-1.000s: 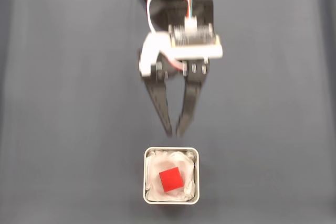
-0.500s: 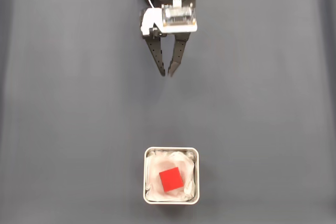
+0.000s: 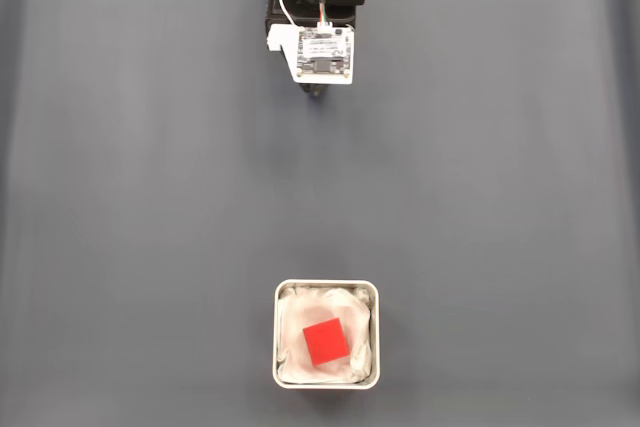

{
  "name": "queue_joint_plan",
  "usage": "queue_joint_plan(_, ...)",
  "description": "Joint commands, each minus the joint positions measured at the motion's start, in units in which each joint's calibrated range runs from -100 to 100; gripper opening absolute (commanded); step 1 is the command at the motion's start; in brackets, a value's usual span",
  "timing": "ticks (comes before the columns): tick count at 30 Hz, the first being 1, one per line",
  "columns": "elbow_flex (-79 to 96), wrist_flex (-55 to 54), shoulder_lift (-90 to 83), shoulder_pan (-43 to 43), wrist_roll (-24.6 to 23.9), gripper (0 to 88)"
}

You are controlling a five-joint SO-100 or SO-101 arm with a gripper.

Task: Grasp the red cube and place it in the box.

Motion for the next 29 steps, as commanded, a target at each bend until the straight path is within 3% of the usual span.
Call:
queue_joint_plan(1,0.45,2.14,-0.09,0.13,-0.93,0.0)
queue_joint_plan(29,0.45,2.14,-0.09,0.2,-0.44,0.2)
